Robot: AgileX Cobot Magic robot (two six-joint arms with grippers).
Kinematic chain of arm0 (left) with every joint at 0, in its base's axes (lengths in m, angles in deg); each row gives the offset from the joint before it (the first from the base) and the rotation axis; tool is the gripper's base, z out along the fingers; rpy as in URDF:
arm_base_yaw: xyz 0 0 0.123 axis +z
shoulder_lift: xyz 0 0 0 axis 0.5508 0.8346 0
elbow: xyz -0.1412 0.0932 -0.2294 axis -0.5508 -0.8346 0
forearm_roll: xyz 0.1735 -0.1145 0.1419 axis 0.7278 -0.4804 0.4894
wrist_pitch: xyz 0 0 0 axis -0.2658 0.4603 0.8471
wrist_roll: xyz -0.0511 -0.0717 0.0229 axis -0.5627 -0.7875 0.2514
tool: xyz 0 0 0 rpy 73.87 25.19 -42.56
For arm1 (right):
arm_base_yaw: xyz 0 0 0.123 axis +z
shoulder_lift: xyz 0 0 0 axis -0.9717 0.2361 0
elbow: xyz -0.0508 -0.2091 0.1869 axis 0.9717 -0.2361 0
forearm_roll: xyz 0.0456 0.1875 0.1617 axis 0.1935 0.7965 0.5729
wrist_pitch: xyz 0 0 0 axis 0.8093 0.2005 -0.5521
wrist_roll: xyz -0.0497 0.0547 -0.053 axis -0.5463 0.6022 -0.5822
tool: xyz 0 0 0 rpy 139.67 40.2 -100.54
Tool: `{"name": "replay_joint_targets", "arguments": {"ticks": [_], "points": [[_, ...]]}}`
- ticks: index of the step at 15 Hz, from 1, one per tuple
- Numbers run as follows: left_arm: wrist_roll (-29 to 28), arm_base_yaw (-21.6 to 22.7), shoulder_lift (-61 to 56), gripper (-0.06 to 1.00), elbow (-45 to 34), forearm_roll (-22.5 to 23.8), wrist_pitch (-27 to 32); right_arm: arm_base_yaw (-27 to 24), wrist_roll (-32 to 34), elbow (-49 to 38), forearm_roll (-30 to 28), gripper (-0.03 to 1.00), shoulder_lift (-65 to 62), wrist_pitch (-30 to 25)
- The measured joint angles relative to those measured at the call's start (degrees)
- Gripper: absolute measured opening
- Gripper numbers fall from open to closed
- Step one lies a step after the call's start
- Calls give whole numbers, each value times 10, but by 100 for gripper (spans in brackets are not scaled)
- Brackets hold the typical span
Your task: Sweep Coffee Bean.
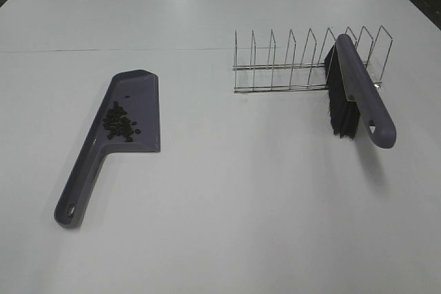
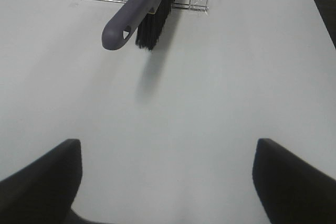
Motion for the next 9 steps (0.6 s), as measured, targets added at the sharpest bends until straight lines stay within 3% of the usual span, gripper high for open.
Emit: {"name": "replay_joint_targets", "arguments": {"ticks": [4, 9], "points": [[-2, 3, 0, 83, 0, 0, 0, 0, 0, 0, 0, 78, 0, 0], [-2, 91, 0, 83, 0, 0, 0, 0, 0, 0, 0, 78, 0, 0]]}}
